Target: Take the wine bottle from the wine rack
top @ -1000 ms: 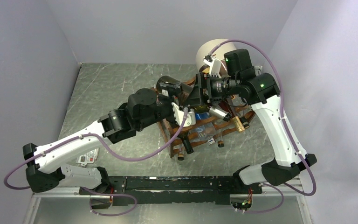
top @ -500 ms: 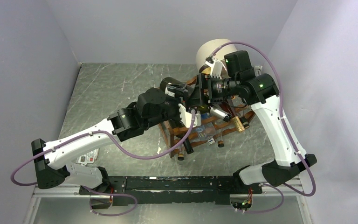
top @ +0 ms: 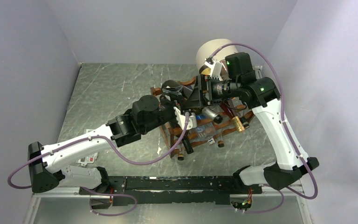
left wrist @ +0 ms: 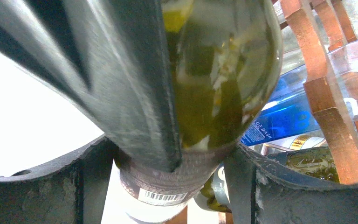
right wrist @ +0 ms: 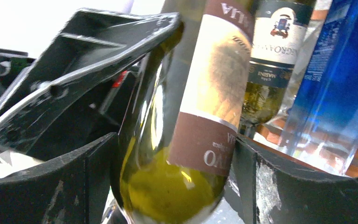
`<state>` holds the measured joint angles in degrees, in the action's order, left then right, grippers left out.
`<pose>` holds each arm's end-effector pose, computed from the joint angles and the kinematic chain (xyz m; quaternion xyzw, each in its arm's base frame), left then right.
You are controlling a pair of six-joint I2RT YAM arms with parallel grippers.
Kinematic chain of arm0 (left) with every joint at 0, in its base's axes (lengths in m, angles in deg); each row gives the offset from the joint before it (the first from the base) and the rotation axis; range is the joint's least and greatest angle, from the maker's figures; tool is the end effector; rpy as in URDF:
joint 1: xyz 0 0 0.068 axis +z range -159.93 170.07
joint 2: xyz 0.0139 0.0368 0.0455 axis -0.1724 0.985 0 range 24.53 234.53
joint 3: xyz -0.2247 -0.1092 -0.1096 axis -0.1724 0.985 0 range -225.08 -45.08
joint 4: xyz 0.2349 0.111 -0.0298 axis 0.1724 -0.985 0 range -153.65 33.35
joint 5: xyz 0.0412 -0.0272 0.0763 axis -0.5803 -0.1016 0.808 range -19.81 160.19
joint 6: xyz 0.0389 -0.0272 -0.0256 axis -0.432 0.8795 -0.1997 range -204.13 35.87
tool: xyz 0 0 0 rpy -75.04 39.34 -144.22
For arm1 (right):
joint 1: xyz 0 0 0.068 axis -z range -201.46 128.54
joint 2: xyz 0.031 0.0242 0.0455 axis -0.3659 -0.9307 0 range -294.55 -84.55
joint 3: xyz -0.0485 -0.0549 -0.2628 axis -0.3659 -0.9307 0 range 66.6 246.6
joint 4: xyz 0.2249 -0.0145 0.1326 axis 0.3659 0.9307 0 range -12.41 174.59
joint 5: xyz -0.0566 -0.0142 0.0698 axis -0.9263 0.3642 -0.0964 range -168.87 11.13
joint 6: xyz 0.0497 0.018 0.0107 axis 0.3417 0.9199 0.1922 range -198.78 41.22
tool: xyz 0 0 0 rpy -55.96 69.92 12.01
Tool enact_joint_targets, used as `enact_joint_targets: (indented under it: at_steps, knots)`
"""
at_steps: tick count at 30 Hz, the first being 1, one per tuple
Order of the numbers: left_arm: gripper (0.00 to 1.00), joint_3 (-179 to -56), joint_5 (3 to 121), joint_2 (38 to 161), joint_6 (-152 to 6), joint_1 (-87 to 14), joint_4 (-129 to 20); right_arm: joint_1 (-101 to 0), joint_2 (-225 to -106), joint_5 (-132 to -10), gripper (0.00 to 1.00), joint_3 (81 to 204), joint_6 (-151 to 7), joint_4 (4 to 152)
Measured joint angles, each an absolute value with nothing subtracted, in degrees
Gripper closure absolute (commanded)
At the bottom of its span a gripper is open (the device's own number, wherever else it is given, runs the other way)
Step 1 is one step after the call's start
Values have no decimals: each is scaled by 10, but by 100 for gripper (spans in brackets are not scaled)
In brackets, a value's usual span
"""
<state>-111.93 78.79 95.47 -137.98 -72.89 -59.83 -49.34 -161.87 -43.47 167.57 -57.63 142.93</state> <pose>0.1369 -0.2566 0.3916 0.6115 0.4343 0.0038 0.6614 0.2020 0.1301 0.4558 -0.1752 0.8605 0.4141 0.2395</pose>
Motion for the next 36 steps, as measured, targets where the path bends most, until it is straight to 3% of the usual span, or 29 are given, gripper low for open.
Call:
enact_joint_targets:
  at_steps: [18, 36]
  knots:
    - [93, -1067, 816, 935, -1354, -724, -579, -497, -1592, -410, 0, 1650, -556, 1391]
    - [93, -1025, 822, 881, -1208, -704, -533, -497, -1536, -519, 0, 1687, -512, 1249]
